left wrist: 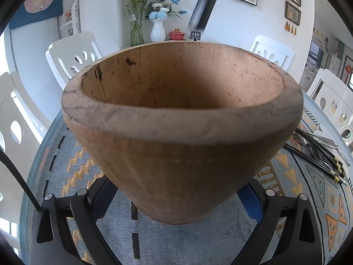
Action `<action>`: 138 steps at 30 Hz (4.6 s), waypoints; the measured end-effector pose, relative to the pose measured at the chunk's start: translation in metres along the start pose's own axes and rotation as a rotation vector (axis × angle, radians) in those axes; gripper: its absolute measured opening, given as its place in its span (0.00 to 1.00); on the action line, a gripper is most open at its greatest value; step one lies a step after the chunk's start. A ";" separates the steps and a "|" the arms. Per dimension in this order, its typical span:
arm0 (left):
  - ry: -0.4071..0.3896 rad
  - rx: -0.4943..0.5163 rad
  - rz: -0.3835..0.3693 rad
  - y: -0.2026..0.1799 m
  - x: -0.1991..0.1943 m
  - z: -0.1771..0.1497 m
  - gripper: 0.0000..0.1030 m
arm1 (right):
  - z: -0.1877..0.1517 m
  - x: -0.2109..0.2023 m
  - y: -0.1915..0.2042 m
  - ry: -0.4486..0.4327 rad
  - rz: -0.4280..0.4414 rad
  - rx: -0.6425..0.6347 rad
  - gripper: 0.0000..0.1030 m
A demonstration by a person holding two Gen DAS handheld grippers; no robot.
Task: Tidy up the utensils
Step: 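Lift the chopstick and lower it into the wooden cup with the right tool, then open the right tool to release the chopstick into the cup, then grasp another black chopstick from the pile with the right tool, then lift the chopstick and lower it into the wooden cup with the right tool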
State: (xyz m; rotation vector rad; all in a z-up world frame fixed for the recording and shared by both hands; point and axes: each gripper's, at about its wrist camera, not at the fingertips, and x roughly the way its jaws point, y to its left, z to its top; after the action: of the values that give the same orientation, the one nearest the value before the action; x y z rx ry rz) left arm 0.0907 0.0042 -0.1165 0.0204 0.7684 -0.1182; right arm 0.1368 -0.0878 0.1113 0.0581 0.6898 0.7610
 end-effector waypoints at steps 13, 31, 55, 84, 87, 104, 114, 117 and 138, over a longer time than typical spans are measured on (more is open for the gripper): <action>0.000 0.005 0.008 -0.002 0.000 0.001 0.94 | -0.022 0.027 -0.021 0.153 0.082 0.101 0.14; 0.001 0.006 0.010 -0.004 0.000 0.003 0.94 | -0.030 -0.043 -0.075 -0.021 -0.075 0.146 0.61; -0.021 0.012 0.026 -0.004 -0.005 0.000 0.94 | -0.170 0.006 -0.153 0.540 -0.333 0.203 0.11; -0.020 0.012 0.029 -0.004 -0.004 0.000 0.95 | -0.206 0.038 -0.157 0.755 -0.285 0.059 0.11; -0.019 0.010 0.026 -0.004 -0.004 0.000 0.95 | -0.203 0.039 -0.160 0.739 -0.273 0.126 0.11; -0.019 0.010 0.026 -0.003 -0.004 0.000 0.95 | -0.194 0.046 -0.162 0.765 -0.256 0.088 0.11; -0.015 0.000 0.012 -0.001 -0.003 0.001 0.95 | -0.186 0.088 -0.136 0.858 -0.205 -0.079 0.12; -0.015 0.000 0.011 0.000 -0.003 0.001 0.95 | -0.180 0.091 -0.157 0.863 -0.124 0.069 0.13; -0.015 0.002 0.013 0.001 -0.003 0.001 0.95 | -0.159 -0.024 -0.125 0.505 -0.269 0.128 0.05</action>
State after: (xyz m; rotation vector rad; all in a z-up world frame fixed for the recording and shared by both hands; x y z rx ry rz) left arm 0.0896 0.0052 -0.1136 0.0261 0.7530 -0.1067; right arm 0.1063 -0.2254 -0.0359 -0.1133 1.2006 0.4704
